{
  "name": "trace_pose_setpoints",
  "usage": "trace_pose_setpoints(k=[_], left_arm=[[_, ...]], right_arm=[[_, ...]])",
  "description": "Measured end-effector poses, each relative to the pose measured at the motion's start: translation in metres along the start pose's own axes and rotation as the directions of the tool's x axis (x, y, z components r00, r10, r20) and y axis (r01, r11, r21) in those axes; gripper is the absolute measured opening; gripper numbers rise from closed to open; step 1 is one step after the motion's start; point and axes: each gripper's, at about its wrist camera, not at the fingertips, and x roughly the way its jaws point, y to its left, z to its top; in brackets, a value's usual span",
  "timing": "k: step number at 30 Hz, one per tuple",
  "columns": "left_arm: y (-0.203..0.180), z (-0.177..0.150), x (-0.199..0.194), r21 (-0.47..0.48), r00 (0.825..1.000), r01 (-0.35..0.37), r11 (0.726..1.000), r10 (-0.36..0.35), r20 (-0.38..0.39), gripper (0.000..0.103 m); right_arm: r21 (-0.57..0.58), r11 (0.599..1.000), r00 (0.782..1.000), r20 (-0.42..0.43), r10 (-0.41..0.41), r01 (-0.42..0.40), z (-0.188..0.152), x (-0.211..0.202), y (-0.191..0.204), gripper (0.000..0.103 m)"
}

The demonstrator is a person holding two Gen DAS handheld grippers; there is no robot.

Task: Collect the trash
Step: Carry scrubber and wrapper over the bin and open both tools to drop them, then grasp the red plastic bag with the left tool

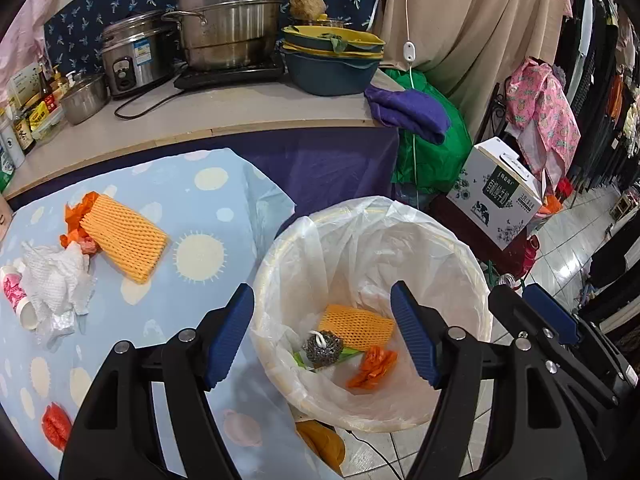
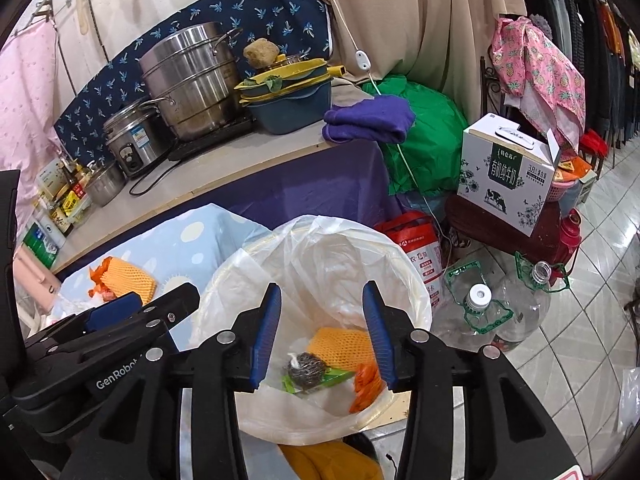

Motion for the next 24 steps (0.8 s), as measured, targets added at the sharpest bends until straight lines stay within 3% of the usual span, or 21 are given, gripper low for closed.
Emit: trace_pose_setpoints(k=[9,20,22,24], left_arm=[[0.021,0.002,-0.028,-0.029,0.999,-0.022,0.999,0.023,0.049,0.067],[0.081,-0.013,-0.062,-0.126,0.994,-0.080,0.989,0.088,0.067,0.067],[0.096,-0.020,-0.069,-0.145,0.991,-0.102,0.984,0.113,0.065,0.073],[0.113,-0.029,-0.076,-0.173,0.988,-0.128,0.976,0.141,0.063,0.078]], right_arm=[[-0.034,0.999,0.999,0.030,0.029,-0.028,0.003,-0.019,0.029,0.042],[-0.126,0.988,0.996,0.015,0.086,-0.084,-0.007,-0.031,0.092,0.042],[-0.142,0.985,0.995,0.005,0.099,-0.098,-0.012,-0.031,0.105,0.044],[-0.156,0.981,0.993,-0.006,0.115,-0.114,-0.020,-0.031,0.118,0.053]])
